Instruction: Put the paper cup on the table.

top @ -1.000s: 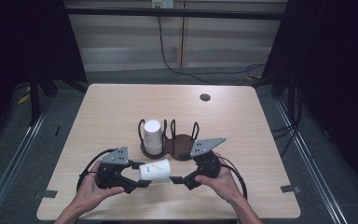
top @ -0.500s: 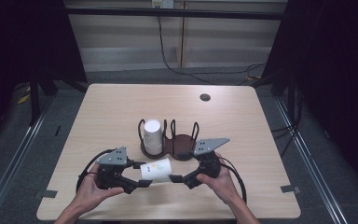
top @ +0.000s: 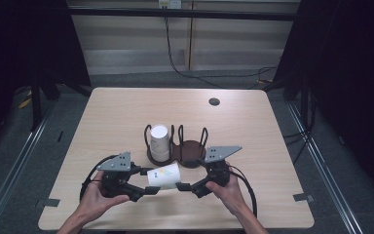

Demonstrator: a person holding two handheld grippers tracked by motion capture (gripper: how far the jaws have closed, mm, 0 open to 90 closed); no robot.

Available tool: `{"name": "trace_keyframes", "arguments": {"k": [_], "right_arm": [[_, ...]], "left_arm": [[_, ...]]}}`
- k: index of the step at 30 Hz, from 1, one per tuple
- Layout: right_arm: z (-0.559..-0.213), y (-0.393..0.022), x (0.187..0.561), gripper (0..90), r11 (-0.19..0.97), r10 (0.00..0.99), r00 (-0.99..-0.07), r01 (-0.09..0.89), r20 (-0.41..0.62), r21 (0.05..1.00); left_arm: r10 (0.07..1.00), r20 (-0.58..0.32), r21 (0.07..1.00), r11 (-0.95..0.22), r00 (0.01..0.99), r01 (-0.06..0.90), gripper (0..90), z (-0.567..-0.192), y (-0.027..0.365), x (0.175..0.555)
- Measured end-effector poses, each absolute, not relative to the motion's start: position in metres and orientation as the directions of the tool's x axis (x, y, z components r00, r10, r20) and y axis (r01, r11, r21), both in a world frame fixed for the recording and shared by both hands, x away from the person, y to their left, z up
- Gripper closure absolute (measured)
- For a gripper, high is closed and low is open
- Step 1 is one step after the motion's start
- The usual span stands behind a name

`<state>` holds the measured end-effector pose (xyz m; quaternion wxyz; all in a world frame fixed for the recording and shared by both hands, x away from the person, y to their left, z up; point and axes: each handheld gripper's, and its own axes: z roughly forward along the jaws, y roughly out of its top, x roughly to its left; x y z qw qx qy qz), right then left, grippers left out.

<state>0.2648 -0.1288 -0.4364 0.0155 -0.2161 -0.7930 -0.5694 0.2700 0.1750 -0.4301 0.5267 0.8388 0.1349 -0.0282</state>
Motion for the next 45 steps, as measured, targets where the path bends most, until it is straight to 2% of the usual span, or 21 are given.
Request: {"name": "trace_keyframes", "arguments": {"k": [20, 30, 36, 45], "right_arm": [[-0.438, -0.119, 0.267, 13.0, 0.239, 0.279, -0.916, 0.356, 0.288, 0.903], [-0.438, -0.114, 0.266, 15.2, 0.241, 0.250, -0.922, 0.355, 0.296, 0.903], [-0.438, -0.116, 0.267, 20.1, 0.237, 0.241, -0.921, 0.363, 0.307, 0.901], [-0.440, -0.117, 0.269, 20.1, 0.237, 0.229, -0.921, 0.367, 0.315, 0.900]], "left_arm": [[0.160, -0.197, 0.893, -0.379, 0.967, 0.245, 36.6, -0.426, 0.170, 0.267], [0.139, -0.201, 0.890, -0.389, 0.970, 0.240, 36.6, -0.428, 0.166, 0.266], [0.134, -0.215, 0.888, -0.385, 0.967, 0.251, 36.5, -0.430, 0.166, 0.270], [0.126, -0.241, 0.890, -0.368, 0.962, 0.271, 36.7, -0.431, 0.168, 0.272]]}}
